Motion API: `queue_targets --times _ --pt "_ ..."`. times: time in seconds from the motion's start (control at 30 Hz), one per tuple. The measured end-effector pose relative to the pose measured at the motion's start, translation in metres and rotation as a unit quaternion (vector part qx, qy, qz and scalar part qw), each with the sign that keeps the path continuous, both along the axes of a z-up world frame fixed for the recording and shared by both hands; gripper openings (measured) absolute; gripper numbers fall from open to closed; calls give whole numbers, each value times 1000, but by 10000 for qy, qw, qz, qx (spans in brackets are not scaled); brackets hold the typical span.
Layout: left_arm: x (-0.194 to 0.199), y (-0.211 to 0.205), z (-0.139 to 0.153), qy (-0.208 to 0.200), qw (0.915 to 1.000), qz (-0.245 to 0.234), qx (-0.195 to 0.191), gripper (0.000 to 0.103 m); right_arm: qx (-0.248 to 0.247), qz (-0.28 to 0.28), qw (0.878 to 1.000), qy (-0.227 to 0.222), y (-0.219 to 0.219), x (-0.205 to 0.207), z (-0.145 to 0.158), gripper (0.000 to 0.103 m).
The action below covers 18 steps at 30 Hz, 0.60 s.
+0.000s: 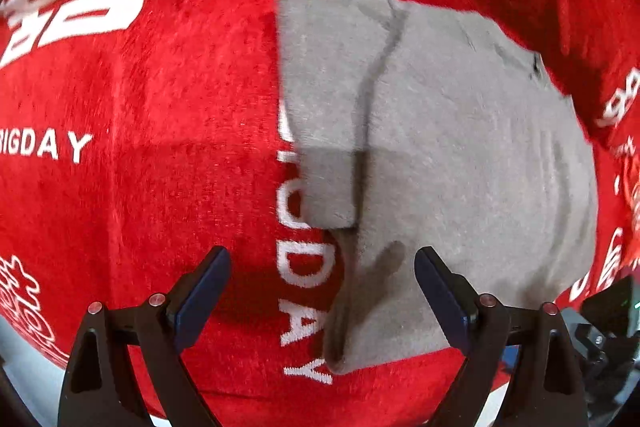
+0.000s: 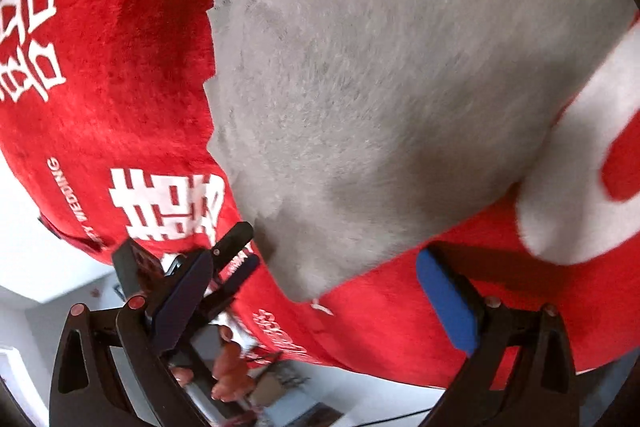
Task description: Fold small clothes
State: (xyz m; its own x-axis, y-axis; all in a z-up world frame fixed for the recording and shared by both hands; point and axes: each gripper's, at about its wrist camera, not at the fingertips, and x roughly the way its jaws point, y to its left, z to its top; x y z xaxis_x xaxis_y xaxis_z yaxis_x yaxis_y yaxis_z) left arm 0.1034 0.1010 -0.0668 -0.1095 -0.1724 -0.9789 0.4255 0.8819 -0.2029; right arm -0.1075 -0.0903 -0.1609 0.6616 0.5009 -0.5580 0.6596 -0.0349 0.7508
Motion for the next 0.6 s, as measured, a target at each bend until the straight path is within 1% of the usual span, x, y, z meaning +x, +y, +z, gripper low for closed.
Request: queue_targets --times 0.1,0.2,0.23,0.27,0.3,0.33,0.37,0.4,0.43,0.5,0.57,0.6 --pt "9 7 0 76 9998 165 -108 93 60 -8 9999 -85 4 12 -2 101" --pt "17 11 -1 69 9996 201 -159 93 213 -103 9995 -187 5 23 -5 100" --pt "19 12 -2 87 9996 206 -182 93 285 -137 9993 -213 6 25 -6 94" --pt "21 12 -3 126 9994 225 -222 93 384 -167 9989 -209 6 29 -8 79" --pt "19 15 -2 155 9992 249 -260 93 483 -164 9986 -154 7 32 -11 70" --pt "20 18 -2 222 9987 306 -340 93 555 -170 9982 -133 7 33 -13 50" --pt "22 19 -3 312 9978 379 -453 93 640 -209 9976 -168 7 34 -15 22" --pt "22 21 -3 427 9962 468 -604 93 664 -230 9974 -181 6 35 -16 11" --pt "23 22 -4 517 9946 539 -717 93 671 -250 9972 -226 4 35 -14 9" --pt "27 28 -4 724 9904 676 -963 93 667 -294 9962 -484 -2 36 -4 9" --pt "31 29 -5 961 9841 747 -1293 93 567 -245 9950 -787 -10 40 11 9" --pt "32 29 -5 1035 9819 747 -1397 93 485 -176 9946 -900 -14 43 19 9"
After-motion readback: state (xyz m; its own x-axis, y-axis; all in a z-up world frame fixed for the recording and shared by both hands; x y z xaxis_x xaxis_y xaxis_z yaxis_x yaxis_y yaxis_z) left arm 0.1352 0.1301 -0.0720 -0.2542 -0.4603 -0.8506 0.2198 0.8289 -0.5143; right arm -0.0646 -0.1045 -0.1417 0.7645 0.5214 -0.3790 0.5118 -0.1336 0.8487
